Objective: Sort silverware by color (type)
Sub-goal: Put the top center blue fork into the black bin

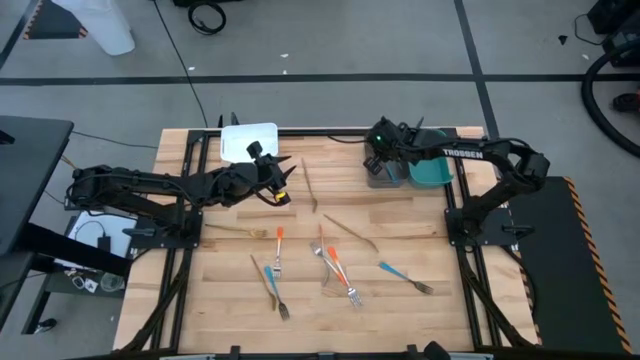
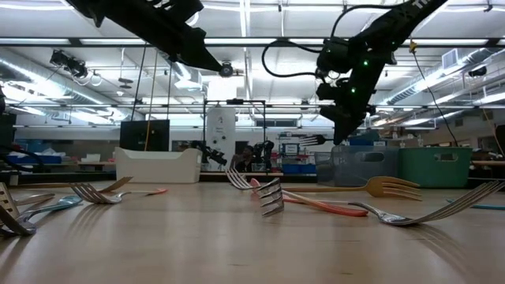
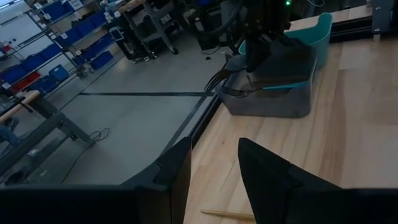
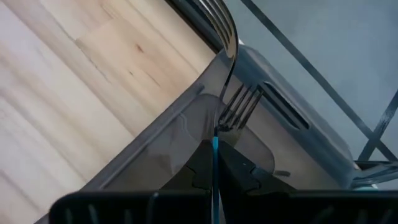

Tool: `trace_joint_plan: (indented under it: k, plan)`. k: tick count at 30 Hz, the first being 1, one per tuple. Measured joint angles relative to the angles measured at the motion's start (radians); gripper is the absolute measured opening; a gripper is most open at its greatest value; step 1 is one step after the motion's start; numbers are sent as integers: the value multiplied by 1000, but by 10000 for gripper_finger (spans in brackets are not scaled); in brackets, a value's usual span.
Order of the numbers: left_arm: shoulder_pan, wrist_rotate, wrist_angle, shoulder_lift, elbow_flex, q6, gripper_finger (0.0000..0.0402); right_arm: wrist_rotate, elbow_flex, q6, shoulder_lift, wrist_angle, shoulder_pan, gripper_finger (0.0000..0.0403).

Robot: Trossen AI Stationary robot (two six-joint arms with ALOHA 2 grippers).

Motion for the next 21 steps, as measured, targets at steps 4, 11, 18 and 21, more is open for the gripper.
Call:
trace_joint_plan:
  k: [4,11,18,21]
  plan:
    - [0,0,-2,0,0,0,141,32,-30,5,0,27,0,16]
    - [0,0,-4,0,0,0,141,46,-68,19,0,54,0,16]
    - [0,0,-27,0,0,-1,141,47,-69,20,-14,58,-8,16]
    - [0,0,-28,0,0,-1,141,32,-69,30,-36,58,-9,16]
